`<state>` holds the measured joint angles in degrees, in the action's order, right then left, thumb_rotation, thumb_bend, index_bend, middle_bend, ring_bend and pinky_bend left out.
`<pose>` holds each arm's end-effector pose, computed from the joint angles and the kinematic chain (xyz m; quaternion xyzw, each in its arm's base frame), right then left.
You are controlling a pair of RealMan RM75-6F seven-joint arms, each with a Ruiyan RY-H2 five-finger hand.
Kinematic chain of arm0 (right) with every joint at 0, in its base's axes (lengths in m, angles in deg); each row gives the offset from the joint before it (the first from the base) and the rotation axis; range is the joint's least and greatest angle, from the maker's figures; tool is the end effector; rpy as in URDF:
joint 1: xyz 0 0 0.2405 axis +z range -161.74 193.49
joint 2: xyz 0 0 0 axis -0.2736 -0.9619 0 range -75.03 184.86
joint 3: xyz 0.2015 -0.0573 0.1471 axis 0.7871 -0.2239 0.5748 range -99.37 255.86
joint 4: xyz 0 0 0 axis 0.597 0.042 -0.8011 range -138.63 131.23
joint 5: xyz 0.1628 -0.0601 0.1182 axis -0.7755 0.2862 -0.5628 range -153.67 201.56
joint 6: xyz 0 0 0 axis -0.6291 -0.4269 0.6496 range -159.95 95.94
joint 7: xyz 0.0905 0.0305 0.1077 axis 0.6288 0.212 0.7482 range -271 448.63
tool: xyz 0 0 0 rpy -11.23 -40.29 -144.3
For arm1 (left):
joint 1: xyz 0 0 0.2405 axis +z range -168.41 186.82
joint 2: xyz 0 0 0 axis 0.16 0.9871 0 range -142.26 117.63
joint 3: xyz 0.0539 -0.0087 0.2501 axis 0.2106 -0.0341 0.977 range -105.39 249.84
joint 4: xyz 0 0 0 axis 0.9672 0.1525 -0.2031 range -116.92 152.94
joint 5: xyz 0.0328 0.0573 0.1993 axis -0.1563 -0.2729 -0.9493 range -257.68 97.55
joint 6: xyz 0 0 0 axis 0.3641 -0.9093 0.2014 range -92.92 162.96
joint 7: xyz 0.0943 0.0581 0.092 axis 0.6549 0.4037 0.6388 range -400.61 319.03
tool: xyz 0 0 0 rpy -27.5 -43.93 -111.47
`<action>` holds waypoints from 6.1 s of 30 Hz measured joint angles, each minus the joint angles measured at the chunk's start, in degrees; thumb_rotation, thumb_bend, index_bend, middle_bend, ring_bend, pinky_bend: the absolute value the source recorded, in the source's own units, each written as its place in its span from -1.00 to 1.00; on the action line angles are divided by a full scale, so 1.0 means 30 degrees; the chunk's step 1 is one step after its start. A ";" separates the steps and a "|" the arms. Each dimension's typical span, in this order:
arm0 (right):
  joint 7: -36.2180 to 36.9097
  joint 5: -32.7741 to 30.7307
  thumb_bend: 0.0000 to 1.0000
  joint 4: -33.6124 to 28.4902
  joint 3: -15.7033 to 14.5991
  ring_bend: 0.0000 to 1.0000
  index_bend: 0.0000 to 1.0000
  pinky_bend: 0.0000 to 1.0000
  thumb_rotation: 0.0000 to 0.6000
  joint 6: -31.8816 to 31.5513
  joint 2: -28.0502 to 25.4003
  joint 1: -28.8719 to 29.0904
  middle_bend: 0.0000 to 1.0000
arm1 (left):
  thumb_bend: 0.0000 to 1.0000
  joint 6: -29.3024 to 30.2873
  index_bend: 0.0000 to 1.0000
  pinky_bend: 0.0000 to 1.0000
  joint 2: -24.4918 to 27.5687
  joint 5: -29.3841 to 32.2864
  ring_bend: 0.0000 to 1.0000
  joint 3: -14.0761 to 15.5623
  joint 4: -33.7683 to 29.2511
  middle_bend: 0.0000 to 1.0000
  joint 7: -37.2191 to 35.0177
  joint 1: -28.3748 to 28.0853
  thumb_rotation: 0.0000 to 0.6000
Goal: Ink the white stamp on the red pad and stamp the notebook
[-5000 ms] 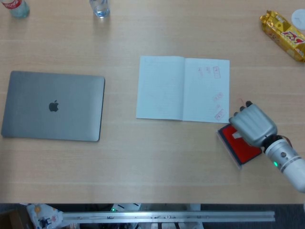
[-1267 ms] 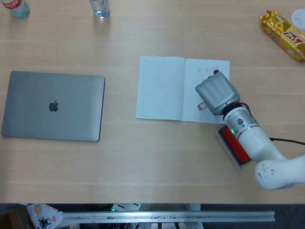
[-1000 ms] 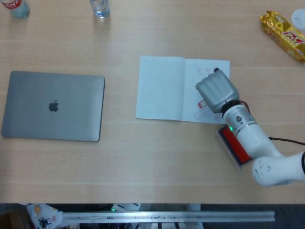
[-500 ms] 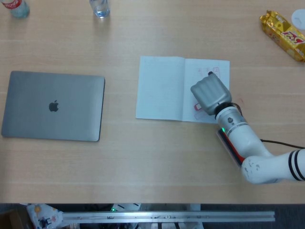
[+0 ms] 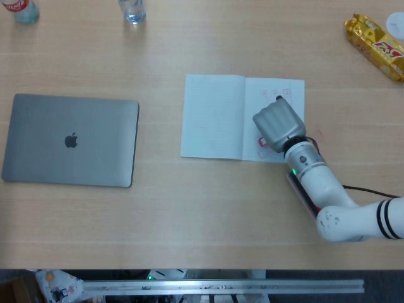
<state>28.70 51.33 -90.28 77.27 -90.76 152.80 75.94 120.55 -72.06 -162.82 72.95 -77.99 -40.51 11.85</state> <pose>-0.1248 -0.3207 -0.0878 0.8530 -0.2527 0.1171 0.4414 -0.3354 0.1243 0.1737 -0.5616 -0.4469 -0.3169 0.6201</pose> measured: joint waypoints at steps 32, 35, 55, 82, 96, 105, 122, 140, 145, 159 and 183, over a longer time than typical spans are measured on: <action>0.0253 0.0278 0.02 -0.0844 0.0626 0.00 0.68 -0.35 1.00 -0.0162 -0.0950 -0.0347 0.26 | -0.35 -0.0034 -1.00 -1.00 0.0109 0.0061 -1.00 -0.0001 -0.0080 -1.00 -0.0062 0.0020 1.00; 0.0573 0.0223 0.01 -0.1382 0.0927 0.00 0.68 -0.35 1.00 -0.0269 -0.1686 -0.0407 0.26 | -0.35 -0.0035 -1.00 -1.00 0.0118 -0.0012 -1.00 0.0032 -0.0178 -1.00 0.0042 0.0006 1.00; 0.0709 -0.1638 0.02 0.0174 0.1310 0.00 0.68 -0.35 1.00 0.0621 -0.1028 0.0121 0.26 | -0.35 -0.0348 -1.00 -1.00 0.0341 0.0240 -1.00 0.0038 -0.0624 -1.00 0.0476 -0.0125 1.00; 0.0028 -0.2391 0.03 0.2857 0.1213 0.01 0.69 -0.35 1.00 0.1041 0.0935 0.0480 0.27 | -0.35 -0.0601 -1.00 -1.00 0.0264 0.0557 -1.00 0.0047 -0.0597 -1.00 0.0694 -0.0213 1.00; -0.0351 -0.2437 0.04 0.3521 0.1330 0.02 0.70 -0.35 1.00 0.1031 0.1419 0.0474 0.28 | -0.35 -0.0618 -1.00 -1.00 0.0237 0.0693 -1.00 0.0042 -0.0402 -1.00 0.0554 -0.0168 1.00; -0.0522 -0.2349 0.04 0.3491 0.1390 0.02 0.71 -0.35 1.00 0.1033 0.1527 0.0427 0.29 | -0.35 -0.0613 -1.00 -1.00 0.0218 0.0665 -1.00 0.0048 -0.0375 -1.00 0.0554 -0.0168 1.00; -0.0720 -0.2320 0.04 0.3367 0.1527 0.03 0.72 -0.35 1.00 0.0969 0.1534 0.0330 0.29 | -0.35 -0.0588 -1.00 -1.00 0.0255 0.0750 -1.00 0.0057 -0.0334 -1.00 0.0426 -0.0095 1.00; 0.2029 -0.0359 0.04 -0.2625 0.1285 0.03 0.72 -0.35 1.00 0.0355 -0.4289 -0.1217 0.29 | -0.35 -0.0546 -1.00 -1.00 0.0407 0.0368 -1.00 0.0162 -0.0805 -1.00 0.0649 -0.0145 1.00; 0.3009 0.0270 0.03 -0.2985 0.0233 0.03 0.72 -0.35 1.00 0.0895 -0.5381 -0.1979 0.29 | -0.35 -0.0592 -1.00 -1.00 0.0435 0.0296 -1.00 0.0195 -0.0964 -1.00 0.0788 -0.0190 1.00; 0.4247 0.1272 -0.06 -0.0908 -0.1416 -0.02 0.71 -0.34 1.00 0.1970 -0.5058 -0.3124 0.24 | -0.35 -0.1009 -1.00 -1.00 0.0429 0.0186 -1.00 0.0343 -0.1377 -1.00 0.1389 -0.0450 1.00; 0.4760 0.2495 -0.38 -0.0202 -0.1760 -0.18 0.29 -0.34 1.00 0.2181 -0.4595 -0.3814 0.01 | -0.35 -0.1219 -1.00 -1.00 0.0379 0.0486 -1.00 0.0380 -0.1409 -1.00 0.1590 -0.0547 1.00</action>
<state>42.98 58.81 -90.89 71.99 -84.22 139.01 64.49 116.89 -70.93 -161.36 74.09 -82.22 -35.74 10.21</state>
